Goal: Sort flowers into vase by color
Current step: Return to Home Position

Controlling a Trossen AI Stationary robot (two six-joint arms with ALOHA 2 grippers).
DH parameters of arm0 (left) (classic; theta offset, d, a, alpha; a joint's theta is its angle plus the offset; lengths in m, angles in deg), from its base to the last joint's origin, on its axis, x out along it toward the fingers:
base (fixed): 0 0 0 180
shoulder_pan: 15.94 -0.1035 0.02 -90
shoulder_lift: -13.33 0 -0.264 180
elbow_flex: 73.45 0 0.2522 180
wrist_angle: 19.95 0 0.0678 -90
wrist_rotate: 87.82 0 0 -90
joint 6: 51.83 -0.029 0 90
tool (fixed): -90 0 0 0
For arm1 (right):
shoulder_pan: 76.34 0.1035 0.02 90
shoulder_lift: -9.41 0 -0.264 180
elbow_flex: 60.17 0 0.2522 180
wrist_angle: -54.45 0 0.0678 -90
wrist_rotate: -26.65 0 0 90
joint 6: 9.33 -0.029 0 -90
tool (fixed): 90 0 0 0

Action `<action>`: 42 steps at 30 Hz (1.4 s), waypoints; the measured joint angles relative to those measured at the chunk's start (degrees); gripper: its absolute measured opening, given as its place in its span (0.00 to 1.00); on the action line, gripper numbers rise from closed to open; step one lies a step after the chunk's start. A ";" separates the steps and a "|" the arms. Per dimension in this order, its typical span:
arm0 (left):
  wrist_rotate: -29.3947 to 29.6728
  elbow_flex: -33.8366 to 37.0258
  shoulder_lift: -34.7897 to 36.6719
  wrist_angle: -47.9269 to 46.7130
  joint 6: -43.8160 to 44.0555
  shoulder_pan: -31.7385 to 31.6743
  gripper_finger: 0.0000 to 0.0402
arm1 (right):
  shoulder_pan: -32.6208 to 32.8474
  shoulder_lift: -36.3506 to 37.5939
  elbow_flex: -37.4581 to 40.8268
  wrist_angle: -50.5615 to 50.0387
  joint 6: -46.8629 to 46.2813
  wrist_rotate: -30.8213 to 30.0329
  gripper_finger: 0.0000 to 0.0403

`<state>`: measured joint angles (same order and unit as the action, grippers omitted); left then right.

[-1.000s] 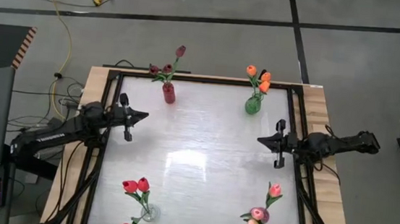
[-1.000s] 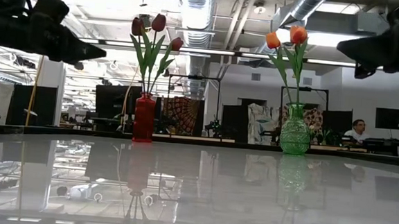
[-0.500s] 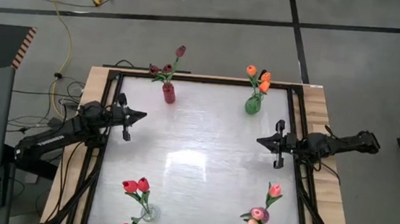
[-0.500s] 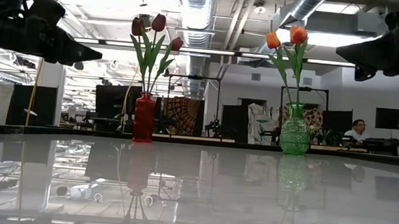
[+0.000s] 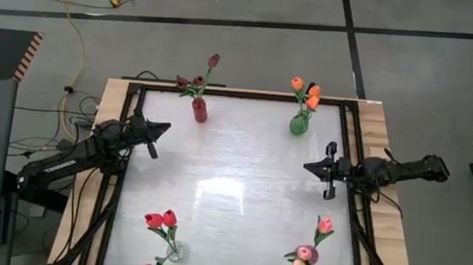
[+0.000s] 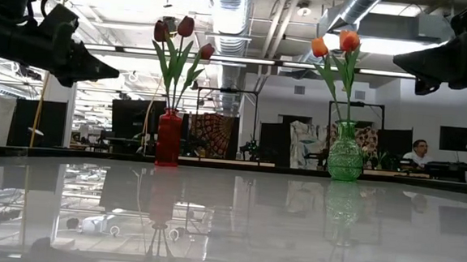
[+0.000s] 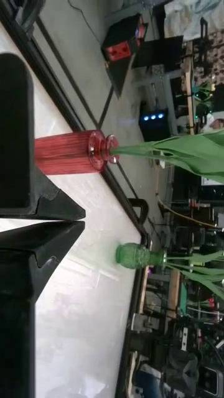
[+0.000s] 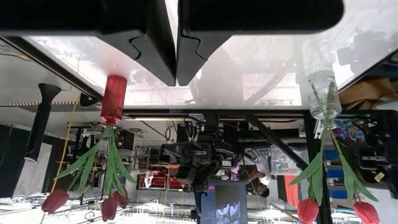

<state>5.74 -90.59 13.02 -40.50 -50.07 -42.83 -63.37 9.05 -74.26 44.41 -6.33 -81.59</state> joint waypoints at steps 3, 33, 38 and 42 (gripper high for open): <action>0.15 0.00 0.00 0.00 0.00 0.00 0.00 | 0.00 0.00 0.02 -0.07 0.01 0.00 0.10; 0.14 0.04 0.24 0.15 0.00 13.09 0.00 | 0.00 0.02 0.04 -0.13 0.00 -0.02 0.11; 0.14 0.04 0.24 0.17 0.00 13.25 0.00 | 0.00 0.02 0.04 -0.13 -0.01 -0.02 0.11; 0.12 0.04 0.24 0.17 0.00 13.25 0.00 | 0.00 0.02 0.04 -0.13 0.00 -0.04 0.11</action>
<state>5.87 -90.54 13.26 -40.33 -50.07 -29.59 -63.37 9.07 -74.22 44.28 -6.33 -81.64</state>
